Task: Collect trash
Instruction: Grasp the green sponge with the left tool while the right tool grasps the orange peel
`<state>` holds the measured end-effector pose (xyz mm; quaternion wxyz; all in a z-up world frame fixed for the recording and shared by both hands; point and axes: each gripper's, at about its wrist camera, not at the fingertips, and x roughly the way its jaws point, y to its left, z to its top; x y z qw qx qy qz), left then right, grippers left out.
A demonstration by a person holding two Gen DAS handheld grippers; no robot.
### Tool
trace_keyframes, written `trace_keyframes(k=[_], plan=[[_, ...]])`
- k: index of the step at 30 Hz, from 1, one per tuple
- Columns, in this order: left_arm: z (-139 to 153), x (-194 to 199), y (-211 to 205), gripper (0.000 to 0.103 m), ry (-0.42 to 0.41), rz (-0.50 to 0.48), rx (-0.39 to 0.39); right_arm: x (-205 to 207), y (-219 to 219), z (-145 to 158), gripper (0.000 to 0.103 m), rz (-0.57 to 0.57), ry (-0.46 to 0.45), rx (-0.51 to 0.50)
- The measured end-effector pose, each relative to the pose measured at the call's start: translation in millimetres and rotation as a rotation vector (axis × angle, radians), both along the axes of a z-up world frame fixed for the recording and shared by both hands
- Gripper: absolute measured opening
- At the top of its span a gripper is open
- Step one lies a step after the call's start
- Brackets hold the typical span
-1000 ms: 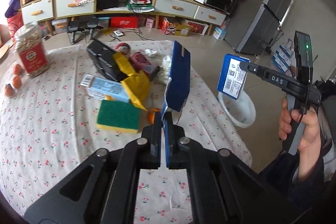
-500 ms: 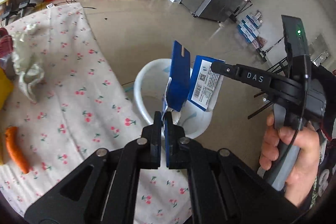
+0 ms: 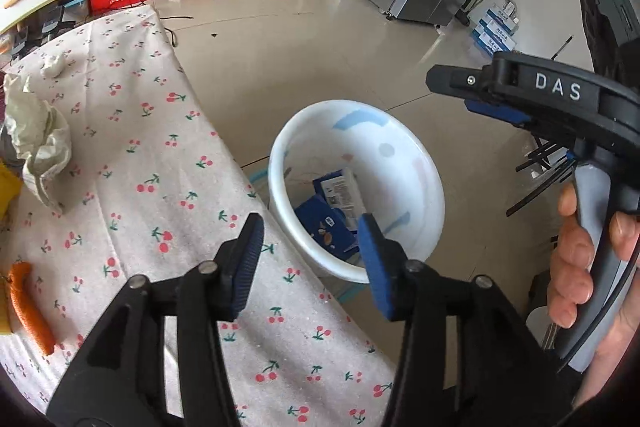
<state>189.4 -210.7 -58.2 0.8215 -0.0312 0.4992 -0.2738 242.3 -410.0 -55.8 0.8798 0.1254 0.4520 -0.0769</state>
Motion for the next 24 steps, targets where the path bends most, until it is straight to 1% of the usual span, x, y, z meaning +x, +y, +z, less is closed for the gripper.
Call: trace_keyframes(k=[2, 5, 7, 9, 11, 12, 13, 14, 15, 17, 19, 21, 22, 23, 24], plan=[[4.6, -2.4, 13.2, 0.05, -0.005, 0.012, 0.001, -0.2, 5.4, 5.0, 0.056, 0.016, -0.023, 0.0], [8.8, -5.7, 32.3, 0.05, -0.014, 0.04, 0.009, -0.4, 16.5, 12.3, 0.056, 0.032, -0.05, -0.048], [11.8, -7.0, 46.1, 0.05, -0.022, 0.064, 0.02, -0.5, 22.7, 18.0, 0.056, 0.037, -0.073, -0.061], [18.9, -13.1, 64.6, 0.05, -0.042, 0.088, 0.037, -8.2, 28.1, 30.9, 0.056, 0.045, -0.142, -0.062], [23.8, -19.6, 87.8, 0.051, -0.061, 0.118, 0.062, -20.3, 37.6, 46.2, 0.056, 0.06, -0.259, -0.062], [26.1, -21.6, 99.1, 0.051, -0.063, 0.138, 0.068, -24.9, 42.8, 51.6, 0.058, 0.071, -0.307, -0.062], [27.7, -24.2, 114.9, 0.051, -0.059, 0.161, 0.07, -27.0, 46.7, 53.9, 0.068, 0.079, -0.338, -0.054], [28.8, -26.1, 131.3, 0.051, -0.054, 0.185, 0.077, -27.2, 49.5, 53.2, 0.075, 0.08, -0.354, -0.042], [29.7, -27.3, 146.7, 0.051, -0.052, 0.212, 0.092, -25.1, 51.6, 50.4, 0.081, 0.075, -0.346, -0.038], [32.2, -28.7, 179.2, 0.051, -0.056, 0.267, 0.121, -17.7, 57.2, 43.6, 0.081, 0.067, -0.297, -0.04], [31.0, -25.7, 209.3, 0.051, -0.046, 0.334, 0.172, -12.9, 62.4, 39.8, 0.081, 0.084, -0.274, 0.006], [26.2, -24.5, 238.0, 0.051, -0.029, 0.393, 0.202, -9.4, 71.1, 38.1, 0.08, 0.117, -0.255, 0.052], [22.5, -24.1, 251.2, 0.052, -0.026, 0.413, 0.213, -7.8, 79.0, 36.9, 0.078, 0.131, -0.245, 0.044], [17.3, -22.9, 261.5, 0.057, -0.025, 0.425, 0.225, -6.0, 89.2, 35.2, 0.078, 0.145, -0.232, 0.019], [10.0, -20.4, 271.5, 0.059, -0.021, 0.443, 0.236, -4.4, 100.0, 32.3, 0.077, 0.166, -0.216, -0.004]])
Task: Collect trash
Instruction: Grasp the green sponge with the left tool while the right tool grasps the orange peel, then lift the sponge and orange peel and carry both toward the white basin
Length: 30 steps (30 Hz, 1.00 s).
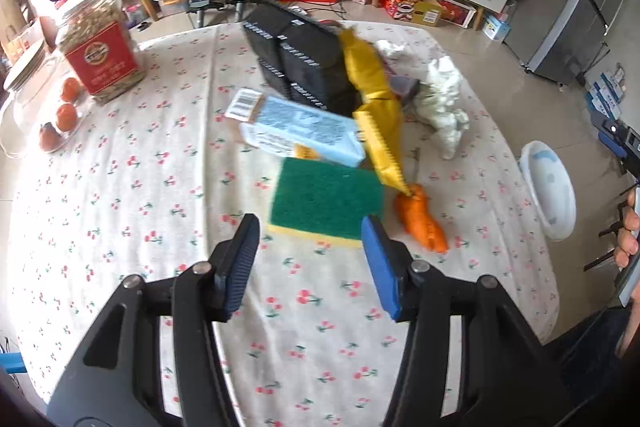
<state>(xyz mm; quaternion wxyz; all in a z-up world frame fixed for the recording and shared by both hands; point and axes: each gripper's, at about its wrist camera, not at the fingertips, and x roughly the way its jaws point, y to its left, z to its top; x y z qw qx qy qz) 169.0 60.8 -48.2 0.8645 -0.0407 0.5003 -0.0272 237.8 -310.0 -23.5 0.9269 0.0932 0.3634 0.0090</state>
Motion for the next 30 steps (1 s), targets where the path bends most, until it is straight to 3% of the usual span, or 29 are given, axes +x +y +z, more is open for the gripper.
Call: trace_keyframes(k=[3, 5, 7, 13, 21, 23, 26, 30], plan=[[-23.8, 6.7, 23.3, 0.059, 0.046, 0.073, -0.04, 4.9, 34.0, -14.1, 0.077, 0.068, 0.062, -0.024], [-34.0, 10.1, 29.5, 0.059, 0.071, 0.071, -0.11, 9.4, 57.8, -27.5, 0.077, 0.112, 0.125, -0.019], [-43.1, 15.2, 23.5, 0.059, 0.092, 0.048, -0.113, 10.7, 81.4, -38.1, 0.077, 0.156, 0.158, -0.033], [-48.7, 27.6, 12.9, 0.059, 0.079, 0.024, -0.103, -1.2, 140.8, -61.9, 0.078, 0.301, 0.165, -0.102], [-53.1, 41.1, 12.0, 0.059, 0.056, 0.03, -0.154, -13.8, 198.5, -95.4, 0.077, 0.443, 0.196, -0.155], [-53.2, 40.7, 12.6, 0.055, 0.052, 0.025, -0.156, -14.8, 209.4, -100.5, 0.077, 0.462, 0.194, -0.167], [-53.8, 38.6, 14.4, 0.044, 0.048, 0.025, -0.188, -16.2, 223.0, -112.1, 0.064, 0.488, 0.216, -0.178], [-47.7, 28.8, 12.0, 0.028, 0.016, 0.024, -0.135, -14.7, 234.1, -131.8, 0.028, 0.508, 0.277, -0.203]])
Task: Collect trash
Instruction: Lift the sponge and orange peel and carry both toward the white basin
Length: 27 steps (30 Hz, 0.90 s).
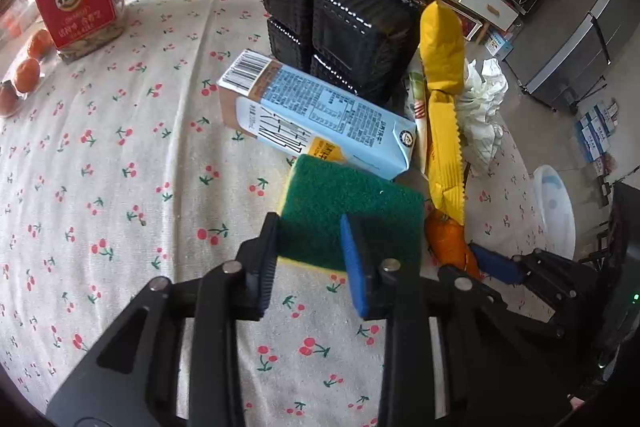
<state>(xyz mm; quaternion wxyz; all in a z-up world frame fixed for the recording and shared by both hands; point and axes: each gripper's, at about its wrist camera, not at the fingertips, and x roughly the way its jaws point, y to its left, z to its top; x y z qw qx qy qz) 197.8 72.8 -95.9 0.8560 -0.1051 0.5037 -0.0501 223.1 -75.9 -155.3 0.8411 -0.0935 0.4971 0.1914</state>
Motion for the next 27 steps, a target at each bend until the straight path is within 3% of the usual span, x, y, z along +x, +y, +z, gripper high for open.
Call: trace_keyframes(k=[5, 13, 27], plan=[[12.7, -12.2, 4.8, 0.015, -0.033, 0.007, -0.02, -0.6, -1.0, 1.7, 0.016, -0.006, 0.011, 0.019], [24.7, -23.7, -2.7, 0.01, -0.071, -0.016, -0.023, -6.9, -4.9, 14.4, 0.016, -0.009, -0.009, 0.037], [62.4, -54.0, -25.5, 0.009, -0.167, -0.069, 0.069, -15.0, -26.0, 38.9, 0.015, -0.049, -0.059, 0.084]])
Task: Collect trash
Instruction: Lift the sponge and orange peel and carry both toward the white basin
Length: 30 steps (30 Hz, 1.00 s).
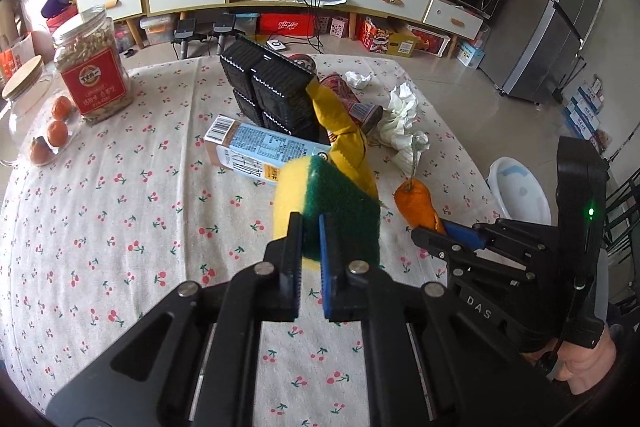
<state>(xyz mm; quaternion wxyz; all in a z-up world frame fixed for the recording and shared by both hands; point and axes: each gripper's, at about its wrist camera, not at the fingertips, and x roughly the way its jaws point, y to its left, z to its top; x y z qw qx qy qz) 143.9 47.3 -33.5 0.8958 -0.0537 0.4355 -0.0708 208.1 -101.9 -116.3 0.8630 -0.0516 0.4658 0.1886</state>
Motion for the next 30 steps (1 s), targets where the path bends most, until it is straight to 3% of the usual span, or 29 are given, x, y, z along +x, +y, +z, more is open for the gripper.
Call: trace_keyframes(k=[5, 9, 14, 22, 30], plan=[[11.4, -14.4, -5.3, 0.009, -0.036, -0.002, 0.034, -6.8, -7.6, 9.4, 0.015, -0.003, -0.019, 0.016], [19.9, -23.3, -9.0, 0.009, -0.052, 0.009, -0.006, -12.6, -16.4, 20.7, 0.015, -0.008, -0.041, 0.037], [30.3, -29.9, -21.5, 0.009, -0.087, -0.009, 0.007, -19.8, -27.7, 34.2, 0.015, -0.016, -0.074, 0.049], [50.4, -45.4, -11.8, 0.009, -0.128, 0.028, -0.043, -29.9, -46.5, 50.9, 0.015, -0.034, -0.114, 0.071], [62.2, -34.7, -36.8, 0.009, -0.164, -0.01, -0.044, -35.7, -63.4, 68.7, 0.015, -0.036, -0.169, 0.092]])
